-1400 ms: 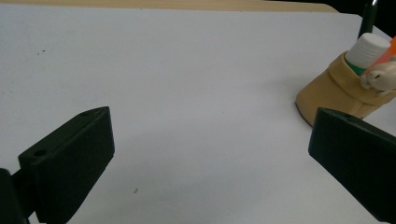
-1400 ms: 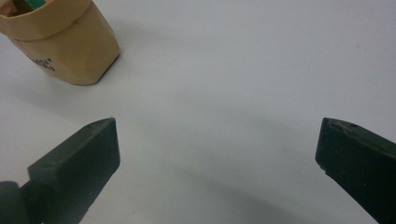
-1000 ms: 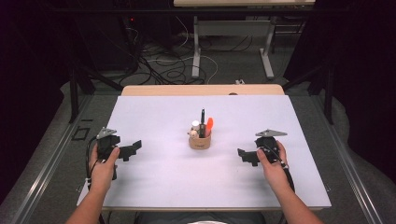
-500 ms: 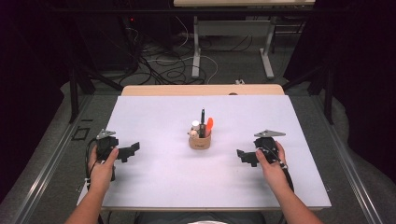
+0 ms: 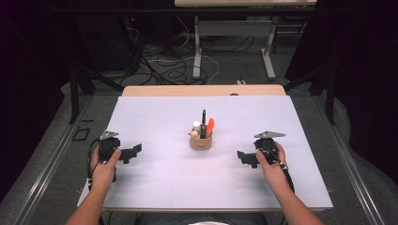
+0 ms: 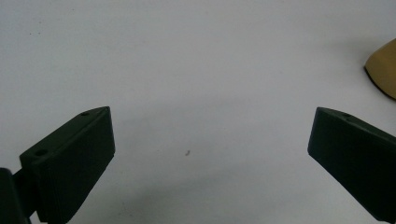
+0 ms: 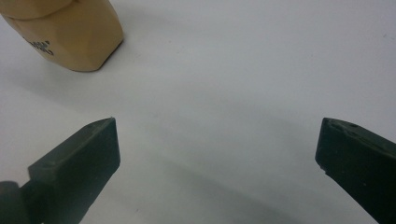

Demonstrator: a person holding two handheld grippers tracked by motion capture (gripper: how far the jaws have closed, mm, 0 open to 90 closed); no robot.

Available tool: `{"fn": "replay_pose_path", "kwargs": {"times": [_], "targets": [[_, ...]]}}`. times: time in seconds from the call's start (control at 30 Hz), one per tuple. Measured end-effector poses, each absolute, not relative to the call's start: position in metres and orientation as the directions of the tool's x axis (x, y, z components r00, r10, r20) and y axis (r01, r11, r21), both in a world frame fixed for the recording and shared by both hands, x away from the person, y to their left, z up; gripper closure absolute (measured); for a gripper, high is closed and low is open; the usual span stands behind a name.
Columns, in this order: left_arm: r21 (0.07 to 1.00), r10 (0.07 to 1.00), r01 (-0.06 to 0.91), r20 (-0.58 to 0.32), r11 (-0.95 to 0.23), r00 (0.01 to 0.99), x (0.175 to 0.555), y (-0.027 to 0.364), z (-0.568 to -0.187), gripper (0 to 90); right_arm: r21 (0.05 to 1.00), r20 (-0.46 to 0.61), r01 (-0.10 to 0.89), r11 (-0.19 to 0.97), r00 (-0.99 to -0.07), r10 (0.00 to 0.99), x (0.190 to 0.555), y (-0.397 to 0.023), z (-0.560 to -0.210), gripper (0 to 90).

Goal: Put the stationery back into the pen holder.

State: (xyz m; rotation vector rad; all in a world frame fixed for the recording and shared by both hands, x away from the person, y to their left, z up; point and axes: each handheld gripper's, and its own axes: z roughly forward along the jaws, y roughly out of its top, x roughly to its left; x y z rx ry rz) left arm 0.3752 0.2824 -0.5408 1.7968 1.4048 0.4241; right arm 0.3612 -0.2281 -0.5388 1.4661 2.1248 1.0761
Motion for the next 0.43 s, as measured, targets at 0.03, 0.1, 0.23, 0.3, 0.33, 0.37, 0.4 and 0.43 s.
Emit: {"fn": "replay_pose_path", "kwargs": {"times": [0.03,0.1,0.23,0.3,0.33,0.37,0.4,0.43], "targets": [[0.753,0.922,0.655,-0.206,-0.065,0.328,0.3752,0.2825,-0.5408,0.5,0.747,0.127,0.638,0.189,-0.415,0.901,0.3615,-0.2286,-0.5391,0.0],[0.753,0.922,0.655,-0.205,-0.066,0.328,0.3754,0.2826,-0.5408,0.5,0.744,0.129,0.642,0.187,-0.412,0.902,0.3614,-0.2283,-0.5392,0.0],[0.752,0.922,0.656,-0.206,-0.064,0.327,0.3755,0.2835,-0.5406,0.5,0.746,0.122,0.637,0.193,-0.417,0.901,0.3617,-0.2283,-0.5395,0.0],[0.752,0.922,0.656,-0.204,-0.067,0.328,0.3756,0.2838,-0.5405,0.5,0.746,0.123,0.637,0.193,-0.416,0.901,0.3616,-0.2282,-0.5395,0.0],[0.752,0.922,0.656,-0.204,-0.067,0.328,0.3756,0.2840,-0.5404,0.5,0.746,0.122,0.637,0.193,-0.417,0.901,0.3617,-0.2283,-0.5396,0.0],[0.752,0.922,0.656,-0.204,-0.067,0.328,0.3757,0.2841,-0.5403,0.5,0.746,0.124,0.638,0.192,-0.417,0.901,0.3617,-0.2283,-0.5396,0.0],[0.753,0.922,0.655,-0.208,-0.062,0.326,0.3760,0.2840,-0.5405,0.5,0.745,0.125,0.638,0.195,-0.420,0.899,0.3619,-0.2286,-0.5395,0.0],[0.753,0.922,0.655,-0.208,-0.062,0.327,0.3761,0.2841,-0.5408,0.5,0.745,0.126,0.639,0.190,-0.415,0.901,0.3620,-0.2285,-0.5397,0.0]]}}
